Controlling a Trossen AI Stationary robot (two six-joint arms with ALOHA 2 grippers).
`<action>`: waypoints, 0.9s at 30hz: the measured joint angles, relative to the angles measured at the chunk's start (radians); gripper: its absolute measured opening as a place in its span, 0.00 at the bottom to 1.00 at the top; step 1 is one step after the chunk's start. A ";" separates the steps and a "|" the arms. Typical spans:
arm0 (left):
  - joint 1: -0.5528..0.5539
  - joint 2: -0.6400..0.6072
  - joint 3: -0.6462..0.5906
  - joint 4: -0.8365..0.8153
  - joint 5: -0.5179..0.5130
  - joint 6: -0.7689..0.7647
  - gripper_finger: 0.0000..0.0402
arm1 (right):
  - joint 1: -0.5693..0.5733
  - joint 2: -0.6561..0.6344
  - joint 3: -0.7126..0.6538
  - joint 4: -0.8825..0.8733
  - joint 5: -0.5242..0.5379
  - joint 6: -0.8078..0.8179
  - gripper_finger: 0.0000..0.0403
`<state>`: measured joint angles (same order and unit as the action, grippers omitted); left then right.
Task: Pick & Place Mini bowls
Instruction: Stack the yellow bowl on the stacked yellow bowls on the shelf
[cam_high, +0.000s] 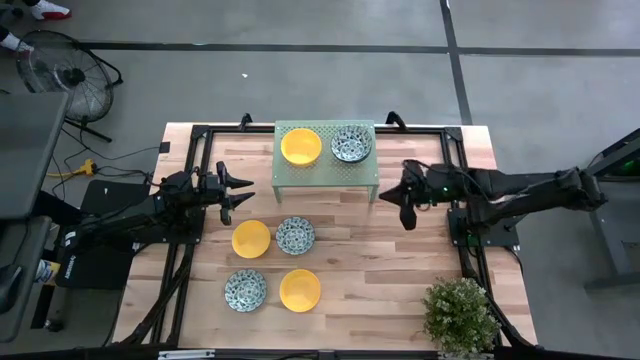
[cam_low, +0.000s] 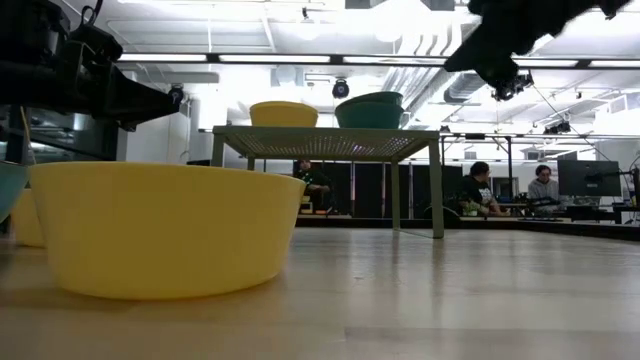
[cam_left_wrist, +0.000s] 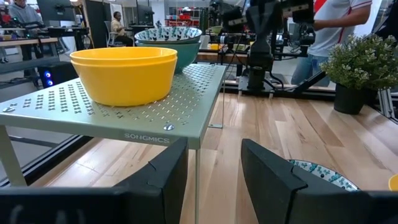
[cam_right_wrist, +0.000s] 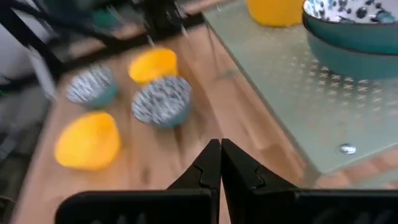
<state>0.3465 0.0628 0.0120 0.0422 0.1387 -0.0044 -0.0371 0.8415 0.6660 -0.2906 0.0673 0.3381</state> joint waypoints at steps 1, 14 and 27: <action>0.000 0.000 0.000 0.000 0.000 0.000 0.37 | 0.004 -0.030 -0.042 0.052 -0.008 0.020 0.00; 0.000 0.000 0.000 0.000 0.000 0.000 0.37 | 0.075 -0.489 -0.425 0.310 0.024 0.131 0.00; 0.000 0.000 0.000 0.000 0.000 0.000 0.37 | 0.160 -0.774 -0.590 0.414 0.032 0.029 0.00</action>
<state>0.3462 0.0631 0.0120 0.0422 0.1387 -0.0044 0.1229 0.0672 0.0755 0.1234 0.0993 0.3667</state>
